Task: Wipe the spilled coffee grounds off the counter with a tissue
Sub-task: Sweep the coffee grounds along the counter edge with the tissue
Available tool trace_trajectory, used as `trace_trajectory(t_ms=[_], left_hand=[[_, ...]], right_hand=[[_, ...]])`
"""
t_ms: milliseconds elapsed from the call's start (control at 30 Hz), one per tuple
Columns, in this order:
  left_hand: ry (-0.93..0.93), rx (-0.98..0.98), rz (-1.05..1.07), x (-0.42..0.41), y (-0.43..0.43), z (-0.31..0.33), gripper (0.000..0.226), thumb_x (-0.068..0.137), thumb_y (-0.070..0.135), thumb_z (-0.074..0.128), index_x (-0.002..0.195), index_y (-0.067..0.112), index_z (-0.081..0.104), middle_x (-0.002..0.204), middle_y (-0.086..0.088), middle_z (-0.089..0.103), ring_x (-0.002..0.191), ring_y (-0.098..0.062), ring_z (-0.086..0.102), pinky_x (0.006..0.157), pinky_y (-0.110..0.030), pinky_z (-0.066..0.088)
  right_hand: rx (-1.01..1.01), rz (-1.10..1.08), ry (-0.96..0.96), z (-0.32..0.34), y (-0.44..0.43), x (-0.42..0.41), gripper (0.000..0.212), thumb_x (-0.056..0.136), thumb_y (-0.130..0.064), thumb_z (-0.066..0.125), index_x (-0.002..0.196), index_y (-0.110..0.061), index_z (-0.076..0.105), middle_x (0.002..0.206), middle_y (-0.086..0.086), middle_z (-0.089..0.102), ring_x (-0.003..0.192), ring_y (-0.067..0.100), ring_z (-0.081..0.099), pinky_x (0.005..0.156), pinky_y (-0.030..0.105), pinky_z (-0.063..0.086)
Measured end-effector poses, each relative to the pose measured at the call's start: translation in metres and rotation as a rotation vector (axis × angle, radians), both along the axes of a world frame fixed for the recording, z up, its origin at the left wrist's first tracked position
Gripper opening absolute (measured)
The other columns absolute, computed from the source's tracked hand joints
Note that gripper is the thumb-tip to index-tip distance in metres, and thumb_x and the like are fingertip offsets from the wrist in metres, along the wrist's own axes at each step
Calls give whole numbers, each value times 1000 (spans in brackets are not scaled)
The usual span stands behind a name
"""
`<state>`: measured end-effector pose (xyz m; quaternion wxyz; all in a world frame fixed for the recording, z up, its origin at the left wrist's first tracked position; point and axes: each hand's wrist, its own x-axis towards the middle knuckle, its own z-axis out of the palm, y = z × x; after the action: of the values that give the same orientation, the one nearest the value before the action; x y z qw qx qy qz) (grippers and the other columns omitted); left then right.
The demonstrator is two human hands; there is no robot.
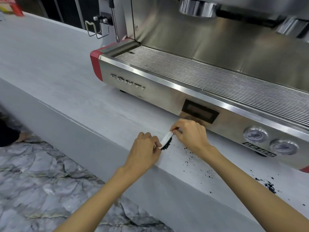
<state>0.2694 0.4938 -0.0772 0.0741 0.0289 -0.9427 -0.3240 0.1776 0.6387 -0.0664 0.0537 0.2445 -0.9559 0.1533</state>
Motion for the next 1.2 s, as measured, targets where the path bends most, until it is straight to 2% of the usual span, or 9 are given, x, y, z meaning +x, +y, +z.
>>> trace_trajectory(t_ms=[200, 333, 400, 467, 633, 700, 800, 900, 1200], left_hand=[[70, 79, 145, -34, -59, 17, 18, 78, 3, 59, 84, 13, 73, 73, -2, 52, 76, -16, 44, 65, -18, 28], [145, 6, 172, -62, -105, 26, 20, 81, 4, 59, 87, 15, 74, 76, -5, 53, 78, -16, 44, 75, -26, 36], [161, -48, 173, -74, -116, 28, 19, 82, 5, 59, 88, 14, 74, 77, -6, 56, 80, -14, 43, 76, -26, 36], [165, -77, 188, -86, -121, 27, 19, 83, 5, 58, 89, 12, 74, 81, -11, 61, 81, -14, 43, 77, -25, 35], [99, -100, 153, -106, -118, 15, 23, 81, -3, 55, 85, 8, 75, 86, -16, 67, 90, -27, 54, 76, -22, 36], [76, -106, 122, -106, -114, 11, 26, 80, -6, 53, 84, 6, 75, 84, -17, 66, 91, -29, 52, 75, -22, 36], [70, -115, 44, -95, -108, 8, 26, 81, -7, 53, 86, 7, 75, 70, -6, 51, 80, -21, 41, 72, -24, 36], [88, -110, -54, -69, -94, 7, 22, 80, -4, 59, 86, 9, 75, 61, 10, 34, 77, -21, 40, 64, -21, 31], [65, -28, -36, -25, -75, 5, 25, 83, 5, 57, 88, 22, 75, 63, 14, 38, 67, -6, 39, 59, -10, 31]], right_hand=[[-180, -67, 33, 10, -26, 3, 18, 91, -23, 55, 97, -24, 72, 97, -7, 70, 81, 18, 64, 61, 25, 41], [-49, 3, 87, 9, -69, -10, 21, 91, -14, 52, 99, -18, 71, 101, 2, 70, 80, 32, 66, 54, 26, 37], [125, 17, 158, 13, -89, -13, 12, 70, -2, 69, 75, -12, 72, 77, 5, 70, 56, 30, 65, 42, 16, 15], [228, -23, 250, 14, -101, -18, 26, 33, -4, 83, 46, -17, 65, 47, -1, 61, 28, 20, 52, 51, 10, -4], [292, 19, 291, 2, -107, -25, 34, 16, -5, 84, 33, -17, 57, 35, -4, 52, 23, 14, 46, 59, 10, -6], [310, -19, 314, 13, -106, -18, 31, 25, 3, 82, 37, -14, 59, 41, -1, 57, 29, 18, 51, 55, 10, -5], [335, 47, 230, 7, -85, -17, 18, 73, 9, 61, 78, -6, 68, 79, 8, 66, 60, 29, 62, 43, 20, 5], [269, 53, 178, 5, -56, -6, 22, 93, -7, 46, 100, -13, 65, 94, 4, 65, 70, 31, 59, 44, 24, 15], [116, 40, 43, 10, -28, 15, 25, 95, -22, 46, 104, -27, 68, 103, -9, 68, 87, 23, 64, 56, 26, 32]])
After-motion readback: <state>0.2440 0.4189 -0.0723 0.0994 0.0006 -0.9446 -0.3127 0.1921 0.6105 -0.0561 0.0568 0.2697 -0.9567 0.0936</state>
